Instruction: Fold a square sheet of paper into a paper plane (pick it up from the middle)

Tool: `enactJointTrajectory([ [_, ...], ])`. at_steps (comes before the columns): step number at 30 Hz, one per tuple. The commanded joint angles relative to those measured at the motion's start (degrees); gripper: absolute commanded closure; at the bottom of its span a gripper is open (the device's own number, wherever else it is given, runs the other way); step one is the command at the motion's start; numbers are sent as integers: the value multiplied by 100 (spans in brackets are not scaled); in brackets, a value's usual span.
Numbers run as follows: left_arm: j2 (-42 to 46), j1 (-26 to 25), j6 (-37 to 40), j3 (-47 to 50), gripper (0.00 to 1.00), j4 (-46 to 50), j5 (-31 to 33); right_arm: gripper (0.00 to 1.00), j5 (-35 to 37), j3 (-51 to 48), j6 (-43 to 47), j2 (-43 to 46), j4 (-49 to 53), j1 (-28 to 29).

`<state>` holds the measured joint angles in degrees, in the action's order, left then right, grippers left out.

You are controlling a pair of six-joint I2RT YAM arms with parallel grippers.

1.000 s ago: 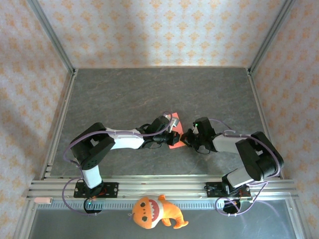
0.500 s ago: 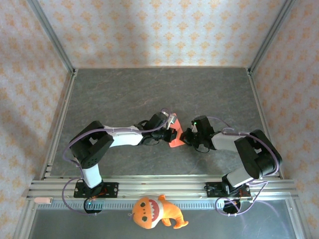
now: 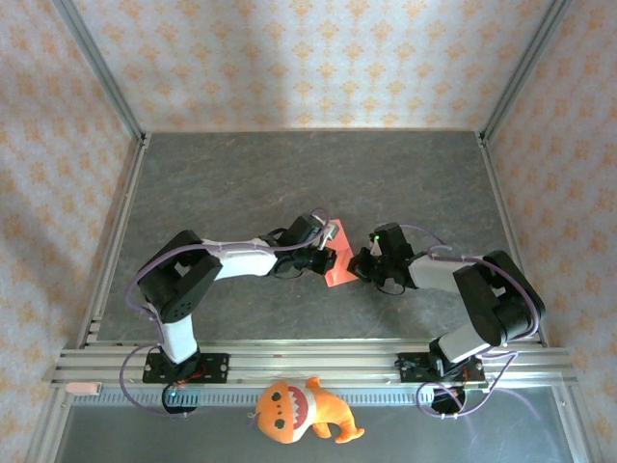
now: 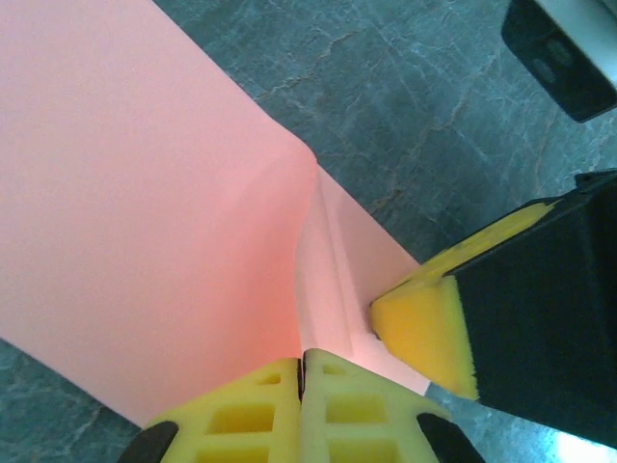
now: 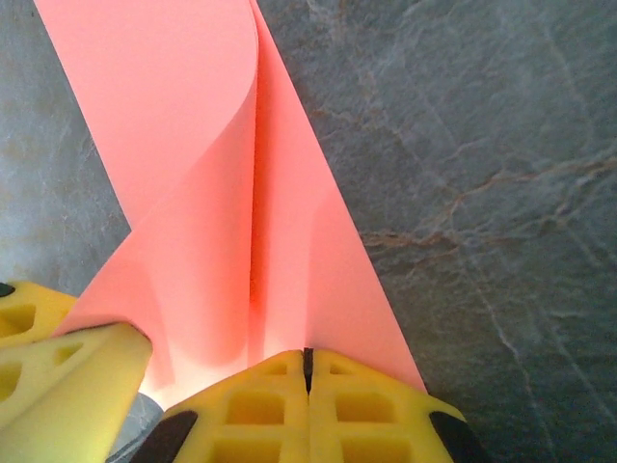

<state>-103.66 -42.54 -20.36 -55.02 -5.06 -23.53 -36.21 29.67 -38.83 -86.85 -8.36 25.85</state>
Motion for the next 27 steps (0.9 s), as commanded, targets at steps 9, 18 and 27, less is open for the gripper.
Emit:
enactJointTrajectory([
  [9, -268, 78, 400, -386, 100, 491, 330, 98, 219, 58, 198, -162, 603, -26],
  [18, -319, 79, 432, -416, 100, 500, 421, 98, 206, 72, 201, -122, 600, -34],
  [27, -401, 84, 484, -471, 100, 575, 487, 98, 175, 39, 197, -152, 556, -29],
])
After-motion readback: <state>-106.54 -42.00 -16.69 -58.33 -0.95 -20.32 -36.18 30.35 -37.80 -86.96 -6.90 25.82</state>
